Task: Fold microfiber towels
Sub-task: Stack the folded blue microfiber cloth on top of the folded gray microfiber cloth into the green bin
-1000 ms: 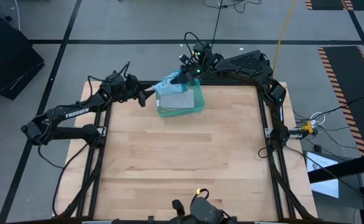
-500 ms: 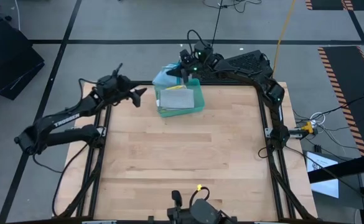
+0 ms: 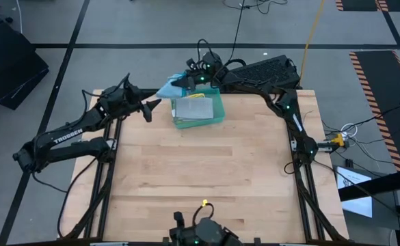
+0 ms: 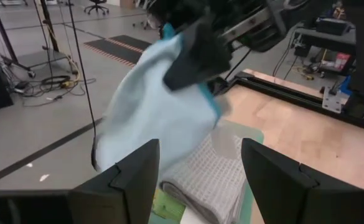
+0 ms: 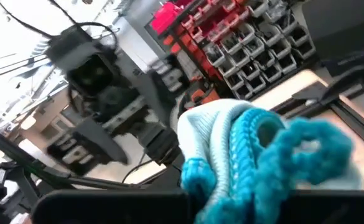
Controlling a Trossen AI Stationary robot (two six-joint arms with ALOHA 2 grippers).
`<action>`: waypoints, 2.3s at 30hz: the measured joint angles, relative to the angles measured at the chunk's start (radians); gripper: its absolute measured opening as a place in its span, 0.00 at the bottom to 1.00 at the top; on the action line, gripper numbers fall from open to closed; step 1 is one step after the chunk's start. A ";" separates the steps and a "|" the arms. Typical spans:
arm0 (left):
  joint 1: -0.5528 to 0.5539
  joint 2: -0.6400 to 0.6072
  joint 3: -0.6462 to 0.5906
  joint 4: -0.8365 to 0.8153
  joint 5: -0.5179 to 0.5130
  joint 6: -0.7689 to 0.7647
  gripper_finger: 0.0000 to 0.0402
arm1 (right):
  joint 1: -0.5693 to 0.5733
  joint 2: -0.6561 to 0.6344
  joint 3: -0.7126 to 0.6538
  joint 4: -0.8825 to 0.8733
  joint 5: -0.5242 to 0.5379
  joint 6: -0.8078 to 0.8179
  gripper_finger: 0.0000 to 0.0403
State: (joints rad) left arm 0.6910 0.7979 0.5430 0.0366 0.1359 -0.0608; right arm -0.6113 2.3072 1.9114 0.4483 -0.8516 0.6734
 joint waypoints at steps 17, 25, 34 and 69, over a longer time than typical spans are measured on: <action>-0.032 0.001 0.000 0.020 -0.004 0.014 0.57 | -0.013 0.063 0.072 -0.134 -0.146 0.036 0.03; -0.057 0.001 0.000 0.037 -0.004 0.014 0.57 | -0.020 0.063 0.072 -0.020 -0.107 0.087 0.03; -0.083 0.001 0.000 0.073 -0.004 0.000 0.57 | -0.026 0.065 0.072 -0.098 -0.016 0.024 0.03; -0.218 0.017 0.000 -0.023 -0.056 -0.031 0.57 | -0.057 0.035 0.071 -0.650 -0.330 -0.144 0.03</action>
State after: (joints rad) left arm 0.4727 0.8147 0.5430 0.0139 0.0794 -0.0917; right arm -0.6684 2.3421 1.9820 -0.2021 -1.1820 0.5298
